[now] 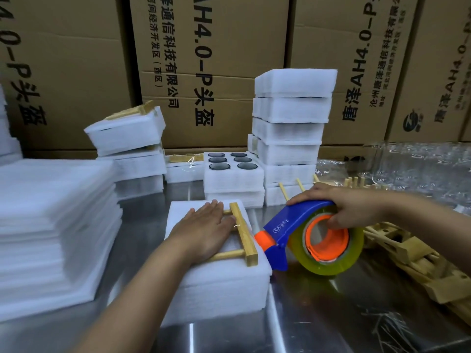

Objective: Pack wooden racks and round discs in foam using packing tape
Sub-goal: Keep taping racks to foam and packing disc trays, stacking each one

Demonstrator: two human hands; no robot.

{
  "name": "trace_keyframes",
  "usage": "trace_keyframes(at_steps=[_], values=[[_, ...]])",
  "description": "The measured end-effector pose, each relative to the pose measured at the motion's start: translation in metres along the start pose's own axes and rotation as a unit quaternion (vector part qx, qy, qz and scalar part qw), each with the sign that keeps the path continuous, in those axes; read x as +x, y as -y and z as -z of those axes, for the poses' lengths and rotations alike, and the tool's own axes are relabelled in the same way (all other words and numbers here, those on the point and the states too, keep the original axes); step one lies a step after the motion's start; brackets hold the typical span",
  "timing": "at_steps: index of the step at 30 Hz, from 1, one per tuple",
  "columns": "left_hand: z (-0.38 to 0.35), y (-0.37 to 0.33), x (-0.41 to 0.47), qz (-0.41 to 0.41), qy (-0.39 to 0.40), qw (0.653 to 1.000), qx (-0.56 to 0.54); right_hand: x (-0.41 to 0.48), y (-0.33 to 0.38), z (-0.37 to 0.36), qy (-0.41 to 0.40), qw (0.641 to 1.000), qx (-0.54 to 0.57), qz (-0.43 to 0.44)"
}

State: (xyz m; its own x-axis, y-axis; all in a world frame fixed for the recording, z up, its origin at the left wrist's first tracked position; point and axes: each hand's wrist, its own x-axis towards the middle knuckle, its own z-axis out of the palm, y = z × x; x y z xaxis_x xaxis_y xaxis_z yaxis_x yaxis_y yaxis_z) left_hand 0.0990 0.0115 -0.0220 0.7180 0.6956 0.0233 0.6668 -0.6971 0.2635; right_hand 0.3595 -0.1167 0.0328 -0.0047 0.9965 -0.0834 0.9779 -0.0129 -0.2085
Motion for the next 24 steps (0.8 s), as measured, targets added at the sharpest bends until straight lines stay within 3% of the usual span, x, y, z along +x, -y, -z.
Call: trace_keyframes(at_steps=[6,13,24], values=[[0.0,0.0,0.0,0.0,0.0,1.0,-0.004,0.0,0.003,0.004,0.023,0.999,0.038,-0.016],[0.0,0.001,0.0,0.001,-0.002,1.0,-0.003,-0.003,0.007,0.003,-0.016,1.0,-0.014,0.009],[-0.001,0.001,0.001,-0.002,-0.01,1.0,-0.01,-0.003,0.012,0.003,0.017,1.0,-0.011,-0.024]])
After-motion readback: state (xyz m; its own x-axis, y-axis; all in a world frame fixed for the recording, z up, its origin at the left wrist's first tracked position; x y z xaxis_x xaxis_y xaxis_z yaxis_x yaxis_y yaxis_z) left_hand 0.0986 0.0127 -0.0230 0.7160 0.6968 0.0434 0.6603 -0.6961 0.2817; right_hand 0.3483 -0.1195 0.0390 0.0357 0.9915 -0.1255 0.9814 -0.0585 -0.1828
